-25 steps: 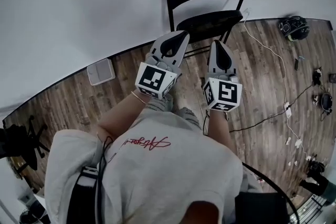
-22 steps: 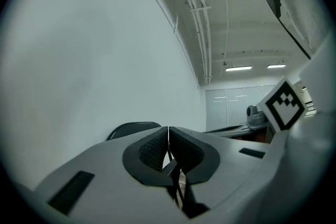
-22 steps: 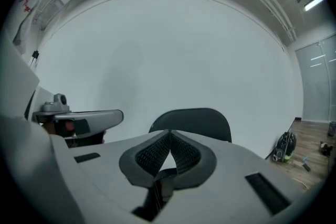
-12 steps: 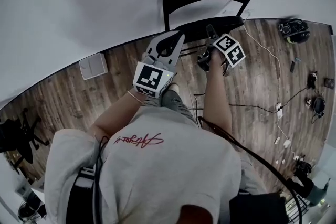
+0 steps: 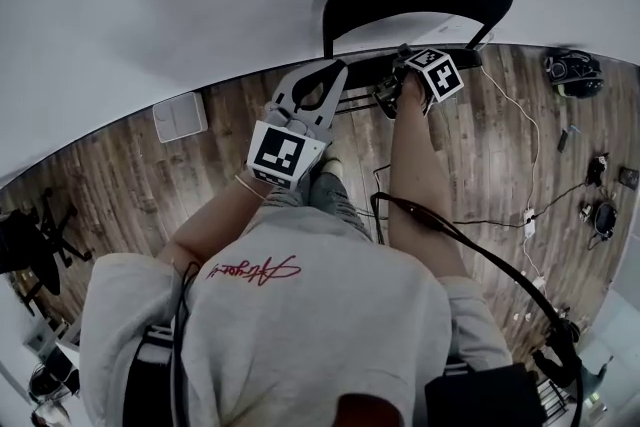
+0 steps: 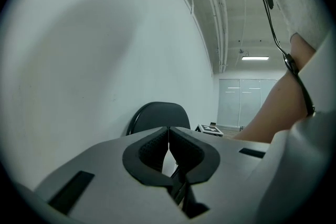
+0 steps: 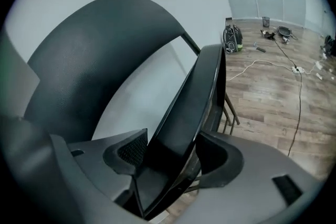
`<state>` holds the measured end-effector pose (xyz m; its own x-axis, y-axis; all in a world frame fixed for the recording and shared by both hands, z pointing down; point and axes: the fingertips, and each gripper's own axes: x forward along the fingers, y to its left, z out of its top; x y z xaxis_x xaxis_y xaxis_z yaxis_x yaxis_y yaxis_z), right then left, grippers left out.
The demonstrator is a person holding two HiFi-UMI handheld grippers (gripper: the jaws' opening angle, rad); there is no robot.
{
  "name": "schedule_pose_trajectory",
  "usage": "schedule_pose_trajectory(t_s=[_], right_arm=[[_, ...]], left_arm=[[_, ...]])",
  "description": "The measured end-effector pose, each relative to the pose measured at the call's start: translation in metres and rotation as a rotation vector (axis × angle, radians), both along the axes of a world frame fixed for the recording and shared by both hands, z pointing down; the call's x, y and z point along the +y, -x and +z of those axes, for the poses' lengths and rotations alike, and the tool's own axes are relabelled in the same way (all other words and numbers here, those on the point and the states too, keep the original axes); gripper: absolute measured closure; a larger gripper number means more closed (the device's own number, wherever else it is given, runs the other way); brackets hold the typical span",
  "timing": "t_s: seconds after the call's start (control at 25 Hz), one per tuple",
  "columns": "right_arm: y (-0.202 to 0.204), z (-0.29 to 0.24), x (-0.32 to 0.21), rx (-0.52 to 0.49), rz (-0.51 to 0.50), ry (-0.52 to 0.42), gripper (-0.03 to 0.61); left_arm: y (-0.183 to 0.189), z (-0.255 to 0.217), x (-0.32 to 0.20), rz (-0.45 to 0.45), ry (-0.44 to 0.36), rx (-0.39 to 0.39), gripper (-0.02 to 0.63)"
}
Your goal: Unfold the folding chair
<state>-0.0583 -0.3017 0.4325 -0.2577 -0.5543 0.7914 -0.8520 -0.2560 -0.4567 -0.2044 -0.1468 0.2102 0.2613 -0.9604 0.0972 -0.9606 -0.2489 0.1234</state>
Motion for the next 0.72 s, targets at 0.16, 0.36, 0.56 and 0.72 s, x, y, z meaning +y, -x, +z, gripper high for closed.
schedule_pose_trajectory(t_s=[0.16,0.36,0.56,0.72], right_arm=[[0.011,0.012,-0.005,-0.017,0.013,-0.001,0.299],[0.017,0.028,-0.012,-0.040,0.016,0.075,0.301],[0.011,0.024,-0.004,-0.034,0.077,0.065,0.336],[0.000,0.022,0.011,-0.049,0.066,0.045,0.344]], left_arm=[[0.017,0.011,-0.011,-0.018,0.024,-0.022,0.595],[0.034,0.031,-0.025,-0.061,0.062,-0.047,0.595],[0.053,0.084,-0.040,-0.155,0.181,-0.038,0.594],[0.058,0.156,-0.037,-0.163,0.345,0.021,0.506]])
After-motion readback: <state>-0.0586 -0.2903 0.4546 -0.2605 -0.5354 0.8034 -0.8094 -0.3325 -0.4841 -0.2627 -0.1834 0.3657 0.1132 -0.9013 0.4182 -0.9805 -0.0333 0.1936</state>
